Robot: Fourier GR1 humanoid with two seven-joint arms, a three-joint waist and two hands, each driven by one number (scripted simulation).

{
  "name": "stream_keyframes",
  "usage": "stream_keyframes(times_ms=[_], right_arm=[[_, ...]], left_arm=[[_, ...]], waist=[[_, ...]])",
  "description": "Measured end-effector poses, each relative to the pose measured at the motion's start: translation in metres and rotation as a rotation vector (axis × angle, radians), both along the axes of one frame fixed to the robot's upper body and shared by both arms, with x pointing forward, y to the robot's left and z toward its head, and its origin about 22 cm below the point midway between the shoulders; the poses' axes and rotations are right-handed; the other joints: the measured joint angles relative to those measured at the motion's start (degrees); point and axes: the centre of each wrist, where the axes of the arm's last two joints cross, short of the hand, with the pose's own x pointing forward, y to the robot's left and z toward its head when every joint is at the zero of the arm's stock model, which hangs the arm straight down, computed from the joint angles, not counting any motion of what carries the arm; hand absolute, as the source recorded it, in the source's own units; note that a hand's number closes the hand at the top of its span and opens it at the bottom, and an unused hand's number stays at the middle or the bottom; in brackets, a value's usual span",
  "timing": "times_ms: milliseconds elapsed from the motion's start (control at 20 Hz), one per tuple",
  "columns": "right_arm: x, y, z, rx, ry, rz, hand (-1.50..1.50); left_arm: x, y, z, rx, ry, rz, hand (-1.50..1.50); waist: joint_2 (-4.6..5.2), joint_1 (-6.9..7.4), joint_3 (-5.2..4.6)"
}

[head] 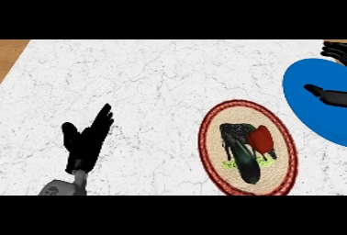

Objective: Pick the bell pepper from the placemat and place it in the plate

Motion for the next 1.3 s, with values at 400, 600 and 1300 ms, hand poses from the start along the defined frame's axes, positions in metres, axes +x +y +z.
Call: stream_keyframes(times_ms=[400, 600, 1300], right_arm=[[-0.005, -0.029, 0.022, -0.232, 0.073, 0.11, -1.5], [-0.01, -0.025, 0.039, -0.45, 0.185, 0.202, -1.5], [-0.026, 0.067, 0.035, -0.785, 0.343, 0.244, -1.5]], left_arm=[[-0.004, 0.008, 0.0, -0.006, 0.023, 0.012, 0.0], [-0.006, 0.011, 0.002, -0.009, 0.032, 0.011, 0.0], [-0.016, 0.01, -0.008, -0.011, 0.011, 0.018, 0.0]], waist=[[-0.34, -0.66, -0.06], [-0.54, -1.0, -0.14], [-0.69, -1.38, 0.04]])
